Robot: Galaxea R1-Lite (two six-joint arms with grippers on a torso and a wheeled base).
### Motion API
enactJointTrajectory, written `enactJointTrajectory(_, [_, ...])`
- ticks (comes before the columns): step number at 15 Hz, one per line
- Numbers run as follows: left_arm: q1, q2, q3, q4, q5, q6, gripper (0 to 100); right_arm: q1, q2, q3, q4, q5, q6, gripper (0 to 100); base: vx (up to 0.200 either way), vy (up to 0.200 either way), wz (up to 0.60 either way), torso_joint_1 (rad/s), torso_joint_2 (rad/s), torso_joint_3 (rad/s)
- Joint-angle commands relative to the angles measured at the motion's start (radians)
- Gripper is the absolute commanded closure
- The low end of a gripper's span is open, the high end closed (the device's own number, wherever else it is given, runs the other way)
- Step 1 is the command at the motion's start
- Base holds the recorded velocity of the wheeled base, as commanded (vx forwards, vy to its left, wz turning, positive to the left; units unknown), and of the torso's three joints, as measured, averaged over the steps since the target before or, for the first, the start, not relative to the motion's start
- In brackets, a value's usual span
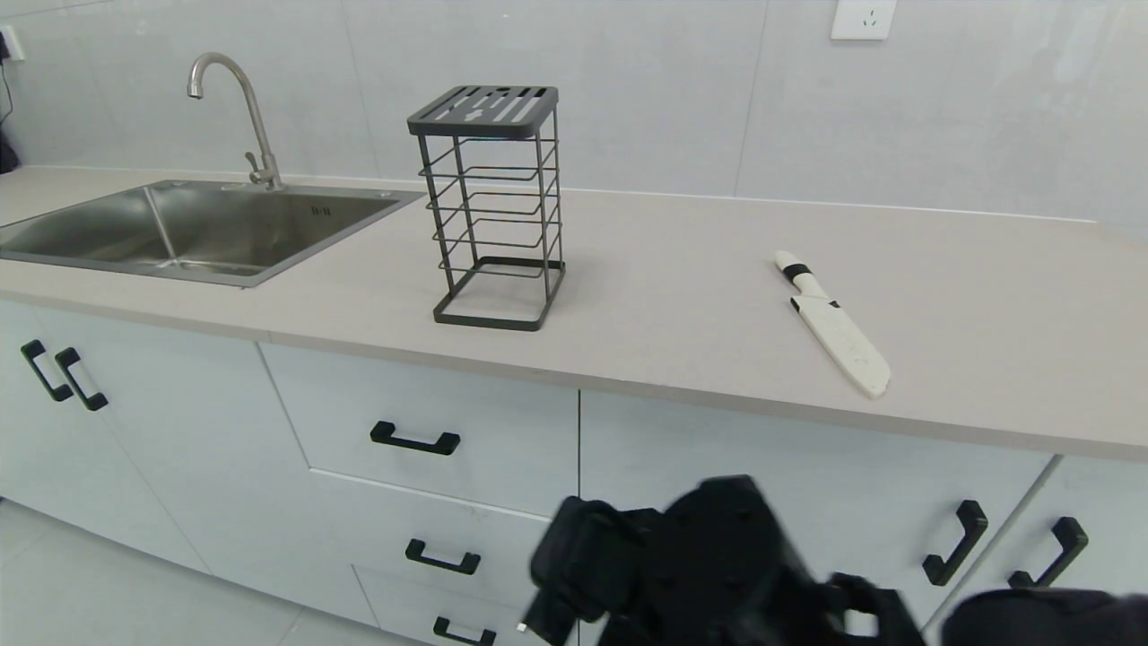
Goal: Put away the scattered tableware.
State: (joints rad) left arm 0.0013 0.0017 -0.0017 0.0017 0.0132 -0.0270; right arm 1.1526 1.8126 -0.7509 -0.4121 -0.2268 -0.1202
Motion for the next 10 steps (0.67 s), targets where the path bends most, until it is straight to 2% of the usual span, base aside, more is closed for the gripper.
enactJointTrajectory(1, [0.0, 0.001, 0.0, 0.0, 0.001, -0.001, 0, 0.007, -0.395, 0.289, -0.008, 0.023, 0.016, 0, 0.0, 0.0, 0.0, 0.0, 0.0, 0.0])
enactJointTrajectory(2, [0.0, 0.001, 0.0, 0.0, 0.001, -0.001, 0, 0.006, -0.496, 0.334, -0.005, 0.047, 0.016, 0, 0.0, 0.0, 0.0, 0.0, 0.0, 0.0])
enactJointTrajectory(5, [0.0, 0.001, 0.0, 0.0, 0.001, -0.001, 0, -0.008, -0.684, 0.352, -0.001, 0.06, 0.019, 0, 0.0, 0.0, 0.0, 0.0, 0.0, 0.0])
enactJointTrajectory(10, [0.0, 0.001, 0.0, 0.0, 0.001, -0.001, 0, -0.093, -0.924, 0.41, 0.016, 0.113, 0.021, 0, 0.0, 0.0, 0.0, 0.0, 0.0, 0.0])
